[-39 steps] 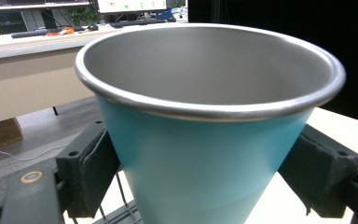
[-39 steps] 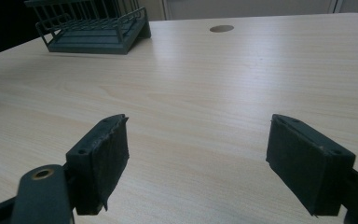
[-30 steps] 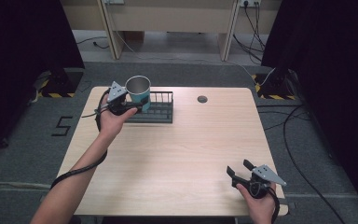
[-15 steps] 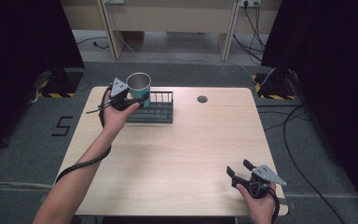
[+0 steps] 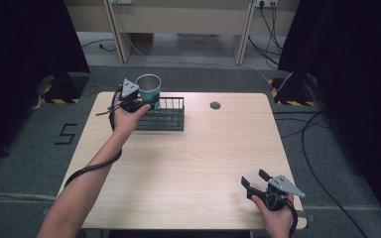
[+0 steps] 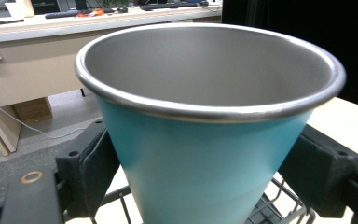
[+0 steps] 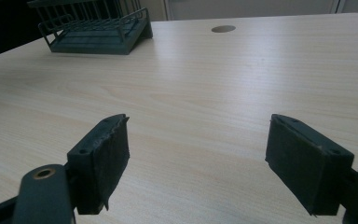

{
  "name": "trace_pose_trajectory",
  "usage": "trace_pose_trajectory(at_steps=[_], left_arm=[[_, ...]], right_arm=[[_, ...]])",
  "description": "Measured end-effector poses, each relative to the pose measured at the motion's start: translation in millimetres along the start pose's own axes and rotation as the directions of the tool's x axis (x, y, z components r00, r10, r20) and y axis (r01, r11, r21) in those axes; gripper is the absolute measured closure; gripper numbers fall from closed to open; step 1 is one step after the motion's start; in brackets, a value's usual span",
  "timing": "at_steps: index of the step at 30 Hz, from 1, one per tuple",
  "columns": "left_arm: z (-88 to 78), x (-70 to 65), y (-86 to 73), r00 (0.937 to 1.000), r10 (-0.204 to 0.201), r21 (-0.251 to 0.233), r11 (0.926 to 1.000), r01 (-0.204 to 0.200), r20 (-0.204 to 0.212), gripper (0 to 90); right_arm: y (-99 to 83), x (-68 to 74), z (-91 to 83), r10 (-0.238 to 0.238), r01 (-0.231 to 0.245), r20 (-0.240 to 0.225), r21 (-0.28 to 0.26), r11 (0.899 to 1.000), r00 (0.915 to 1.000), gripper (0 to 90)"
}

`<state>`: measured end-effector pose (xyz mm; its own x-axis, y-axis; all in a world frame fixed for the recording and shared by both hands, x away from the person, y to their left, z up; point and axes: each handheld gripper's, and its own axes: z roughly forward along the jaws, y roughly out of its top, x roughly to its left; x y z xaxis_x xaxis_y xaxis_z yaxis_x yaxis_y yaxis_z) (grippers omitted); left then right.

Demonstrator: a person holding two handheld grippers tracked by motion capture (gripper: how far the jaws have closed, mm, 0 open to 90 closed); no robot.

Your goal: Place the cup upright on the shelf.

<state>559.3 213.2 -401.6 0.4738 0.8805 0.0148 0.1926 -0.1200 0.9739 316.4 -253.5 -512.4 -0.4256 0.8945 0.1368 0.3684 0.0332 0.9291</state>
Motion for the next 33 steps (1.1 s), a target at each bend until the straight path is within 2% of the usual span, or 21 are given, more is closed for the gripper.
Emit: trace_pose_trajectory(at_steps=[13, 17, 26, 33], left_arm=[[18.6, 1.2, -2.1, 0.9995, -0.006, 0.028, 0.9996, 0.007, -0.030, 16.9], [22.1, 0.8, -0.9, 0.9995, -0.008, 0.031, 0.9995, 0.009, -0.031, 16.8], [29.4, -0.4, -1.9, 0.9993, -0.011, 0.047, 0.9988, 0.013, -0.035, 16.9], [34.9, -2.6, -10.7, 0.9992, -0.024, 0.072, 0.9971, 0.026, -0.033, 16.8]], right_arm=[[-0.2, -0.8, -0.5, 0.001, -0.001, -0.004, -0.004, 1.000, 1.0000, 22.2], [-0.2, -1.0, -0.6, -0.006, 0.006, -0.003, -0.007, 1.000, 1.0000, 22.2], [-0.5, -0.2, -1.1, 0.010, -0.010, -0.005, -0.007, 1.000, 0.9999, 22.2], [-0.6, -0.7, -1.2, 0.007, -0.007, -0.008, -0.010, 1.000, 0.9999, 22.1]])
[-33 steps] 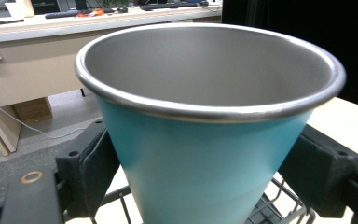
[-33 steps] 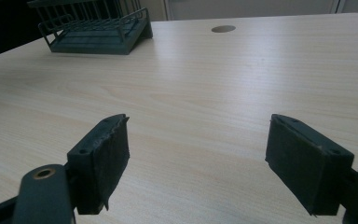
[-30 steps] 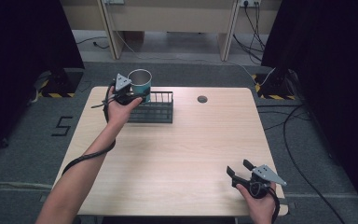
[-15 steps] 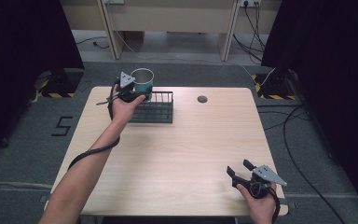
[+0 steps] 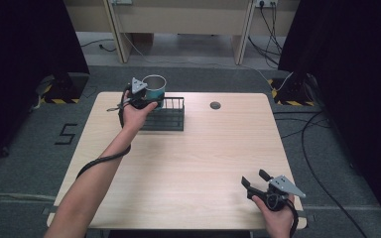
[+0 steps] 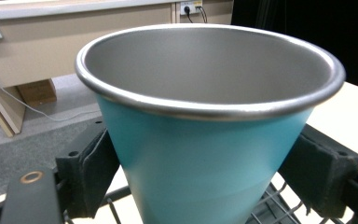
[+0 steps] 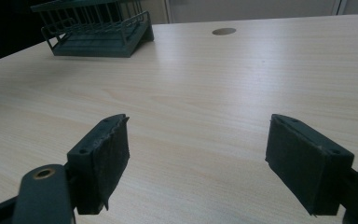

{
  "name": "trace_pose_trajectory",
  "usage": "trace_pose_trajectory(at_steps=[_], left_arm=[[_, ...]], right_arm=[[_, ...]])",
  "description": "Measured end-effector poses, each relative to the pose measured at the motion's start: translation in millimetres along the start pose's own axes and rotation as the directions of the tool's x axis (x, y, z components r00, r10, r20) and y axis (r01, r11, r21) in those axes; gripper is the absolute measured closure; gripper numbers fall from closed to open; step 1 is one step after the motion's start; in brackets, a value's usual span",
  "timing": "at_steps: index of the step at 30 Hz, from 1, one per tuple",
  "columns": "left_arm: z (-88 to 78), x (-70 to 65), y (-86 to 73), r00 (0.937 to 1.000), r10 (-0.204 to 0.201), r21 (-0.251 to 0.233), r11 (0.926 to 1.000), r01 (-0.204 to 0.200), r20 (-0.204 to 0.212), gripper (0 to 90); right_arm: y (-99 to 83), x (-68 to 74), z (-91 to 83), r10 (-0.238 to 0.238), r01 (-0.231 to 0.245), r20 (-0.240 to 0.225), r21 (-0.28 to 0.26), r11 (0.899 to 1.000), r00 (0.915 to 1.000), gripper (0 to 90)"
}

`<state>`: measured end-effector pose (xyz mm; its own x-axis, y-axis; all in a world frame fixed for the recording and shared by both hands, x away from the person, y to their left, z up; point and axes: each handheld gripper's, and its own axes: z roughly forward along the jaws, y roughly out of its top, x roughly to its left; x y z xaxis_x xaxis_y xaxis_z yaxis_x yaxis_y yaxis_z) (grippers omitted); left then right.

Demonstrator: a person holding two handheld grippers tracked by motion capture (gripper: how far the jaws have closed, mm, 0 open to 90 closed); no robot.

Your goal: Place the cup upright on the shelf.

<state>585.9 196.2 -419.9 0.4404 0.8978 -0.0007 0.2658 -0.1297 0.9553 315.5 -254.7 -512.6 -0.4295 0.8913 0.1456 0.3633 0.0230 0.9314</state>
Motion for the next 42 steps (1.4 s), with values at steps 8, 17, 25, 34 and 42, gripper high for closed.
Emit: trace_pose_trajectory(at_steps=[8, 17, 25, 34, 42], left_arm=[[4.1, -5.2, -7.0, 0.9999, -0.007, 0.018, 0.9998, 0.007, 0.010, 16.8], [7.6, -6.6, -18.2, 0.9999, -0.013, 0.060, 0.9981, 0.013, 0.008, 16.8], [9.8, -5.4, -20.8, 0.9997, -0.023, 0.087, 0.9959, 0.022, 0.012, 16.7], [11.6, -5.7, -22.9, 0.9992, -0.038, 0.106, 0.9937, 0.036, 0.014, 16.5], [9.8, -6.1, -23.8, 0.9992, -0.031, 0.124, 0.9919, 0.028, 0.026, 15.7]], right_arm=[[0.0, 0.0, 0.1, -0.002, 0.002, -0.001, 0.000, 1.000, 1.0000, 22.2], [0.0, 0.4, 0.0, 0.001, -0.001, 0.000, 0.002, 1.000, 1.0000, 22.2], [0.2, -0.2, 0.5, -0.008, 0.008, -0.001, 0.003, 1.000, 1.0000, 22.2], [0.3, -0.5, 0.6, -0.014, 0.014, -0.002, 0.003, 1.000, 0.9999, 22.2], [0.3, -0.4, 0.6, -0.015, 0.015, -0.001, 0.004, 1.000, 0.9999, 22.0]])
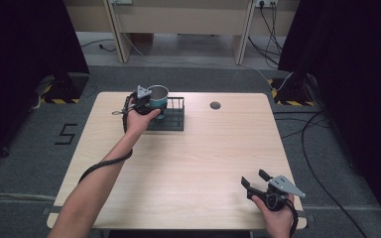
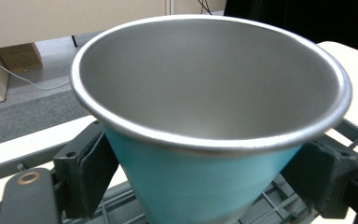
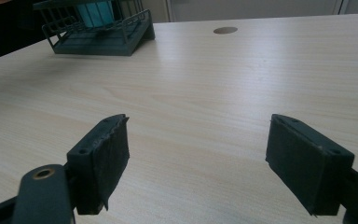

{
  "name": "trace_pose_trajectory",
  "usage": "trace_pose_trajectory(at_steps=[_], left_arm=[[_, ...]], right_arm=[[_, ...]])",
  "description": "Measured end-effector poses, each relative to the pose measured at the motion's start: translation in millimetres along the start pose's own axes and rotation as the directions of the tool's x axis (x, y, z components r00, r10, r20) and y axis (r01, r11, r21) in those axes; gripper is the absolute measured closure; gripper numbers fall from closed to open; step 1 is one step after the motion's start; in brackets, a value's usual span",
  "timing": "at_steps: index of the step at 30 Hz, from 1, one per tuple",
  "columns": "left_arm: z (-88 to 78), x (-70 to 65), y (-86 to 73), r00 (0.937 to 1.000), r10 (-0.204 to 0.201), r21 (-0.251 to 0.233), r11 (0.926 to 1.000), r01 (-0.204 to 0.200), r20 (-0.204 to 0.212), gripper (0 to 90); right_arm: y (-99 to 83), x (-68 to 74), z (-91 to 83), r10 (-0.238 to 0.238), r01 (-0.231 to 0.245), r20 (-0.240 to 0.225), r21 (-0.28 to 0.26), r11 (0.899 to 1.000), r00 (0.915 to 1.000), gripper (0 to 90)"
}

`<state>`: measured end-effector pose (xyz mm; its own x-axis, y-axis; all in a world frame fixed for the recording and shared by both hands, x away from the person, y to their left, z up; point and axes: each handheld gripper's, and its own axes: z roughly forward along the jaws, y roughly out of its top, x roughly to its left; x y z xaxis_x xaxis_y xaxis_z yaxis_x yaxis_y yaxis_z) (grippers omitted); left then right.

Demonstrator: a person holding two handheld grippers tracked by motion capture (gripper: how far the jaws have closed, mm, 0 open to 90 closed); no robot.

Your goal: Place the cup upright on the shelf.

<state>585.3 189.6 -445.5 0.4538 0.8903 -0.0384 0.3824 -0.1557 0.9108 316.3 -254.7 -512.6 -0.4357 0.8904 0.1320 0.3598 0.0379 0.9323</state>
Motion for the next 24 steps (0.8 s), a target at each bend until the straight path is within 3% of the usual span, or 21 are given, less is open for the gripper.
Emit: trace_pose_trajectory(at_steps=[24], left_arm=[[-17.0, -1.1, -0.6, 1.0000, -0.006, -0.017, 0.9998, 0.006, 0.000, 14.3]], right_arm=[[0.1, 0.6, 0.2, 0.012, -0.012, -0.001, 0.004, 1.000, 0.9999, 21.9]])
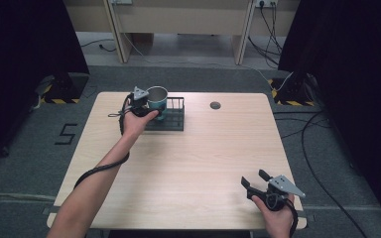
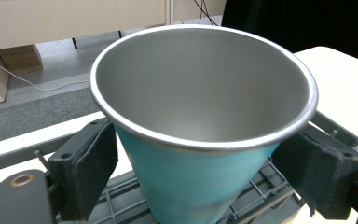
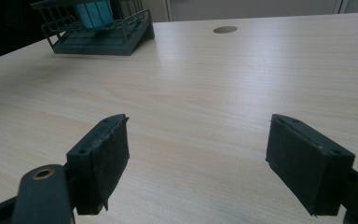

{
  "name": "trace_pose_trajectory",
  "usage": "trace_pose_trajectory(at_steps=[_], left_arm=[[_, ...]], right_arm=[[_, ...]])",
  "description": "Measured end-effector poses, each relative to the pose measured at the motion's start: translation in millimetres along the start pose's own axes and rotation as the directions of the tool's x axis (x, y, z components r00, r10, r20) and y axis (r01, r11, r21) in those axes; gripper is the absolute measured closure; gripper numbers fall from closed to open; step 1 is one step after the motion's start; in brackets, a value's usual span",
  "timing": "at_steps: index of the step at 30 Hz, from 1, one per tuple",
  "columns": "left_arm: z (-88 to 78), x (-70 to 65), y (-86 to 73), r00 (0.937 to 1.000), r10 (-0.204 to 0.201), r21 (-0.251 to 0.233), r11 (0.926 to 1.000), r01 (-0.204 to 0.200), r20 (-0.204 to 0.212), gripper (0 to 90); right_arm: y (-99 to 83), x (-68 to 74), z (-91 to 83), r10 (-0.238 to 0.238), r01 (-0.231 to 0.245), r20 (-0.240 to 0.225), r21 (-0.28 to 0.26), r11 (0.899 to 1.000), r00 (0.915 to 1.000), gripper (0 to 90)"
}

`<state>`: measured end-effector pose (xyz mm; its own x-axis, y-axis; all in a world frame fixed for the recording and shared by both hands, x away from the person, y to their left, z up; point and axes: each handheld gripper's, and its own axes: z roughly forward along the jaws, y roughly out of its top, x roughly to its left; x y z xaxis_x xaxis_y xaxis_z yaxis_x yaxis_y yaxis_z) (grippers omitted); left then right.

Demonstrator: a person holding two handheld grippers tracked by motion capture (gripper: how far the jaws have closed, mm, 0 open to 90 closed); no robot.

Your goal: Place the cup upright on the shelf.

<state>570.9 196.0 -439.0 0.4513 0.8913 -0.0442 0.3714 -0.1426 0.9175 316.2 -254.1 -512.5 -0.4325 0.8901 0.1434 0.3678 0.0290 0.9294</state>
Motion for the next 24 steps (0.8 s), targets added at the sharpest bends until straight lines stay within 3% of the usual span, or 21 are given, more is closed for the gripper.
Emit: trace_pose_trajectory(at_steps=[24], left_arm=[[-30.2, -3.2, -1.4, 0.9998, 0.017, -0.027, 0.9995, -0.017, 0.007, 14.3]], right_arm=[[0.1, 0.1, 0.0, -0.001, 0.001, 0.004, 0.002, 1.000, 1.0000, 21.9]])
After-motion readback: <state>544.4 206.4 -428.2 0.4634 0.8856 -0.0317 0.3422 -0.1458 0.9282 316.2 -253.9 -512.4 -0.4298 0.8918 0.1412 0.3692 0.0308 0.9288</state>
